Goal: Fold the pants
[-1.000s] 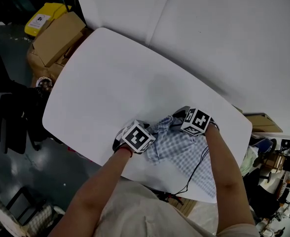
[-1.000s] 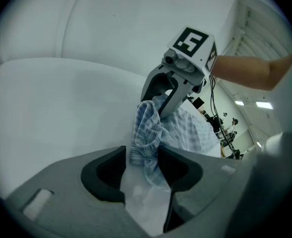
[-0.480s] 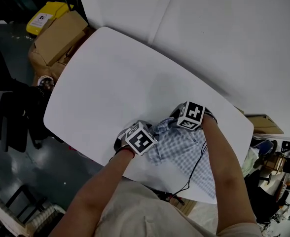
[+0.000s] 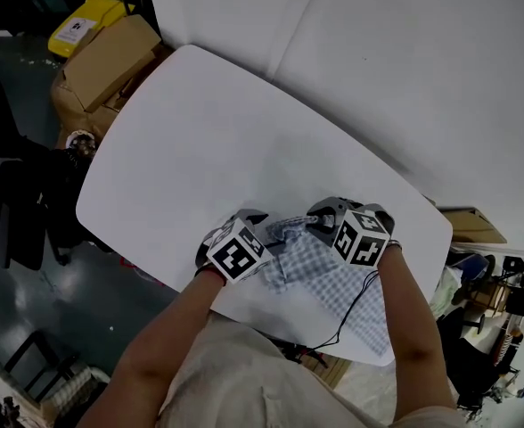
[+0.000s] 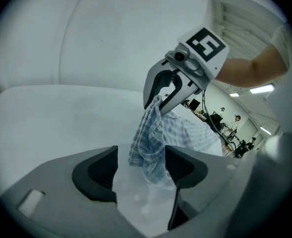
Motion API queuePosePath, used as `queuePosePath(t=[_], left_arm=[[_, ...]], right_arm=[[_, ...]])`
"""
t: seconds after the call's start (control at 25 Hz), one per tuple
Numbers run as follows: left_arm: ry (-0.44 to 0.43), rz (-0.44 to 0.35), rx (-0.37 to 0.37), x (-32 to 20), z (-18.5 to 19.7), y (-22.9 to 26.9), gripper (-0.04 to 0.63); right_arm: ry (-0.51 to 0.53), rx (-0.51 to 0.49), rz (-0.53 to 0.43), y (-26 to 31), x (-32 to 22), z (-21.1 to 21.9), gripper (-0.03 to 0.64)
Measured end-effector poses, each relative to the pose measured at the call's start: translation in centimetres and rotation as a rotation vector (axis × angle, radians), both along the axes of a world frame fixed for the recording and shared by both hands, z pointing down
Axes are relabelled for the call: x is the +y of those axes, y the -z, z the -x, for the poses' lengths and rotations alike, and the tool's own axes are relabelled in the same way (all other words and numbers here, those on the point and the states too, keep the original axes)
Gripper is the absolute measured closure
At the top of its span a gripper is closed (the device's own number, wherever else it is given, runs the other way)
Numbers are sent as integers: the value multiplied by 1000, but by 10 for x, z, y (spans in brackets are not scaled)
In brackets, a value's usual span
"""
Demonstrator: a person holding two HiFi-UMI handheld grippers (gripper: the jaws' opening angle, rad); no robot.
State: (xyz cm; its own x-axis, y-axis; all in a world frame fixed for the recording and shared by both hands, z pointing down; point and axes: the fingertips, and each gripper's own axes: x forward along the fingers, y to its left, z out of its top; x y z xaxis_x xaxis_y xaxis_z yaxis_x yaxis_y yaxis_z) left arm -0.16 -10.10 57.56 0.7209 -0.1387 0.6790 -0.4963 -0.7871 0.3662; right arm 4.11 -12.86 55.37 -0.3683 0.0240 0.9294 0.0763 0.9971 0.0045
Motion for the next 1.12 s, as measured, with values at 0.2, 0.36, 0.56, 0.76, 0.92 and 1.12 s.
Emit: queuePosePath(t=[0.2,0.36,0.56,0.76,0.92,1.12], left_arm=[[-104,-105,58,8,-7,40,298],[-262,-168,72,16,-31,64,279],[-410,-172,-3,13,-46,57,279],[-475,-108,-27,16,-47,50,455],[-429,-1,-12,13,-35,51,541],[-284,130,-17,-10,0,50,543]], right_arm=[[14,-36,-122,28,18,2,535],[54,-39,-177,41,26,2,535],[115,-53,-209,52,32,8,535],[154,-69,-222,58,30,16,535],[80,-128,-177,58,23,28,532],[-203,-276,-92,70,-5,37,411]])
